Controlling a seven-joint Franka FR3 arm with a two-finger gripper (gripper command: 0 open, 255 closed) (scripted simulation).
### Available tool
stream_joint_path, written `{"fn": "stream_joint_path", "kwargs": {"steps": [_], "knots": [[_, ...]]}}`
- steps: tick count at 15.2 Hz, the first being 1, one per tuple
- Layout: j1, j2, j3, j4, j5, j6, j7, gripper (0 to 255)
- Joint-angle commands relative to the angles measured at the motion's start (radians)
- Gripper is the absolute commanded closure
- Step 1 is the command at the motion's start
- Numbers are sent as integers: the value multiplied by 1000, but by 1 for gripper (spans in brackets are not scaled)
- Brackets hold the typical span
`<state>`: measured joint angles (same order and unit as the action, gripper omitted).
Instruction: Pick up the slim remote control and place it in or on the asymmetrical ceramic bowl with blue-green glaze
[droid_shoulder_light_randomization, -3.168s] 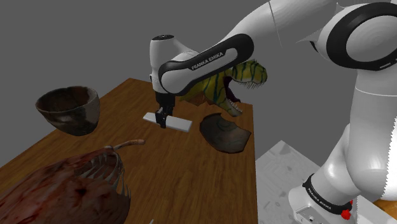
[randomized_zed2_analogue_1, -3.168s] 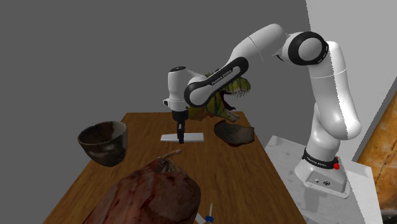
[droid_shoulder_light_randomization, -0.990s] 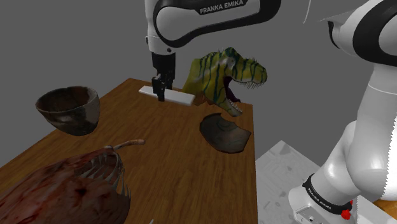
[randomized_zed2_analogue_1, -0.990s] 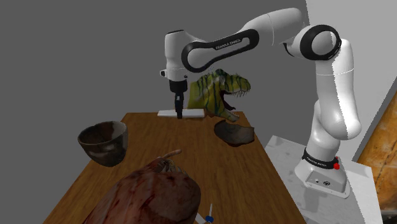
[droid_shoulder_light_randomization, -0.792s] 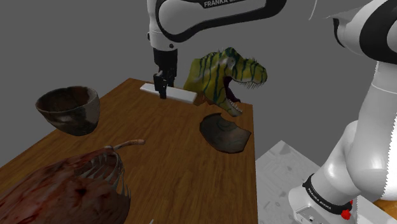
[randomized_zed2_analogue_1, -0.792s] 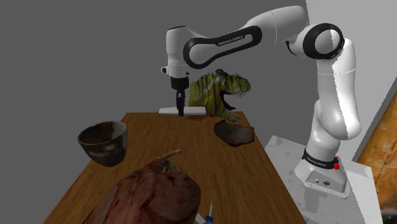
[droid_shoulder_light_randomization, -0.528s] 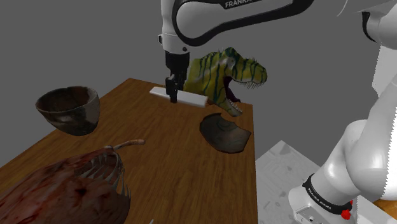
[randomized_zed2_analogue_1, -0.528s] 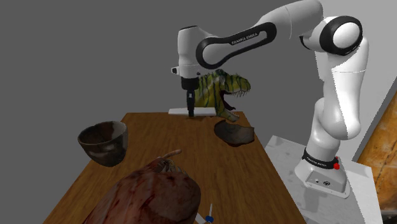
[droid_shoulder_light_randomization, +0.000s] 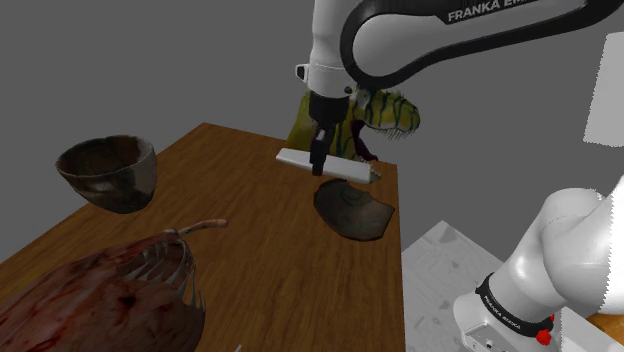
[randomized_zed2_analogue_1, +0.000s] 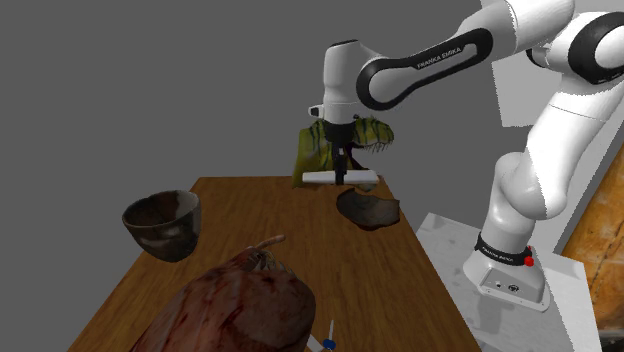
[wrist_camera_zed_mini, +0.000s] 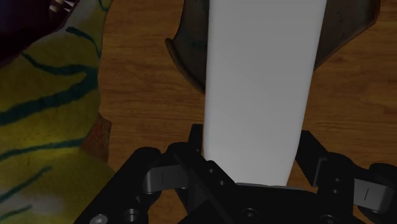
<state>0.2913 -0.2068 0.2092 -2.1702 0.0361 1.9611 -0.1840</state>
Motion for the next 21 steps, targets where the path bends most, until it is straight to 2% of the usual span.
{"fn": "stream_joint_path", "kwargs": {"steps": [1,6,21], "knots": [[5,-84,-3,-80,17,-3,-9,255],[22,-285,-22,-254,48,-28,-34,255],[23,-221,-6,-393,52,174,-30,255]]}}
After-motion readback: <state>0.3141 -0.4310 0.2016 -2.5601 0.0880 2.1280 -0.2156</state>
